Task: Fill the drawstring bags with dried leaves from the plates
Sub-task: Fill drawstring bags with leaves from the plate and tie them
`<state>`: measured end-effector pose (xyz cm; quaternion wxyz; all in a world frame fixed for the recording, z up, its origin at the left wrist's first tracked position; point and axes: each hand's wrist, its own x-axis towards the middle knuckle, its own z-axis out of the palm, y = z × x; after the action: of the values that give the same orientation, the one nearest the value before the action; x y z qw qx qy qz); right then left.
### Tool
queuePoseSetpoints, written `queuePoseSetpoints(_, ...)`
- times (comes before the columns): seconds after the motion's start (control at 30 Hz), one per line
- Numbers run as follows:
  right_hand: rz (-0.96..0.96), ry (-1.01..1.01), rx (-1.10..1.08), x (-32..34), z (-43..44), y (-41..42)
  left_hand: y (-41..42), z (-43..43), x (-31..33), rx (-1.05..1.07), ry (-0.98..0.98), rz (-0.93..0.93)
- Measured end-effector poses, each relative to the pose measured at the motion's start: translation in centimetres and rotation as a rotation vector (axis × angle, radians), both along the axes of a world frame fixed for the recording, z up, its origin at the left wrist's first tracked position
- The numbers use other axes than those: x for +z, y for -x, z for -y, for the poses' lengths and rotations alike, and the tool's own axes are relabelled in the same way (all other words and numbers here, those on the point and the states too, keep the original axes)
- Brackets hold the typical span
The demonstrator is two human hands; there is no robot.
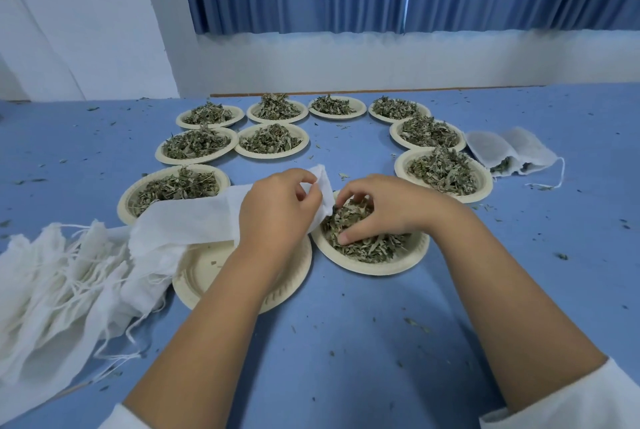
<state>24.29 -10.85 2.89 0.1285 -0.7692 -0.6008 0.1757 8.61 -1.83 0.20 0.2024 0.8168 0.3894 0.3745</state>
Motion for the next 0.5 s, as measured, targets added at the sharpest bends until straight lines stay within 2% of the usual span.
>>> queuePoseSetpoints(0.17, 0.034, -0.079, -0.021, -0.7, -0.7, 0.4, -0.2, 0.0, -0.5, -0.048, 0.124, 0.048)
queuePoseSetpoints(0.5, -0.106, -0.262, -0.087, 0.0, -0.3, -0.7, 0.1, -0.6, -0.4, -0.009, 0.141, 0.114)
